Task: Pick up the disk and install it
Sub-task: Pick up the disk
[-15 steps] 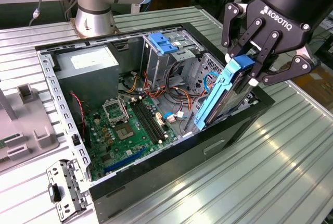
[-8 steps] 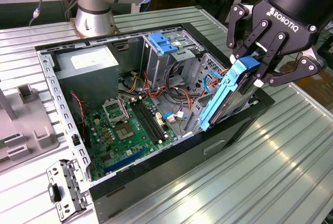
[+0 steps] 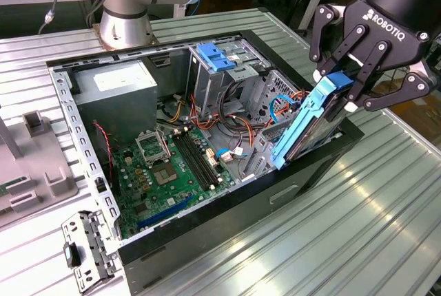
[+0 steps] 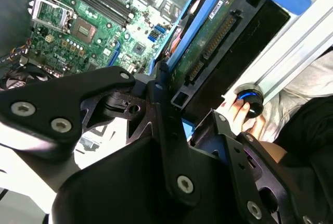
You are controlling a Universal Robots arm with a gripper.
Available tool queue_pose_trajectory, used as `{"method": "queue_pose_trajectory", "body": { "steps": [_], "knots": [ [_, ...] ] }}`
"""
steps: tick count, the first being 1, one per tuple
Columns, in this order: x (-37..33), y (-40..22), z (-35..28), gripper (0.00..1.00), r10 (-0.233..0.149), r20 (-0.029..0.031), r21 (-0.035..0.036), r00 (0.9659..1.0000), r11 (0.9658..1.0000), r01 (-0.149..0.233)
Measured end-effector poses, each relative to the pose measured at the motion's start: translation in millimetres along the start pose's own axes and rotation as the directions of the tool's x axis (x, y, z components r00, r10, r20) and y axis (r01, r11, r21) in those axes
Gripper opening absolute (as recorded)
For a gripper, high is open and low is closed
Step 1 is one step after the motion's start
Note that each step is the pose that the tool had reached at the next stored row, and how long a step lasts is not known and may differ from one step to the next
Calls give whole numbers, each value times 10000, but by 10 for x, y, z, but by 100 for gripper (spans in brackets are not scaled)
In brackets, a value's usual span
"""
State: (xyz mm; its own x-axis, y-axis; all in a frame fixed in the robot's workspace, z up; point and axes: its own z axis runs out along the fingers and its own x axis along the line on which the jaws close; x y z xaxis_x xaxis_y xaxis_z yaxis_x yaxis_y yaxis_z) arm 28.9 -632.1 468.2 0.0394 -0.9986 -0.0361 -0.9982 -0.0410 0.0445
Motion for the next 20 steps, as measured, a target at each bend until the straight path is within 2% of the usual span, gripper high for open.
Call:
{"method": "queue_pose_trajectory", "body": {
  "steps": [2, 3, 4, 6, 16, 20],
  "knots": [
    [3, -25, -2, 37, -4, 155, 5, 9999, 10000, 4],
    [6, -44, -2, 37, -8, 316, 12, 9995, 10000, 8],
    [7, -52, -3, 37, -7, 388, 15, 9992, 10000, 6],
    [10, -80, -4, 37, 7, 458, 18, 9990, 10000, -8],
    [21, -311, -7, 37, 71, 465, -3, 9989, 10000, -71],
    [26, -432, -9, 37, 73, 468, -19, 9989, 10000, -72]
  ]
}}
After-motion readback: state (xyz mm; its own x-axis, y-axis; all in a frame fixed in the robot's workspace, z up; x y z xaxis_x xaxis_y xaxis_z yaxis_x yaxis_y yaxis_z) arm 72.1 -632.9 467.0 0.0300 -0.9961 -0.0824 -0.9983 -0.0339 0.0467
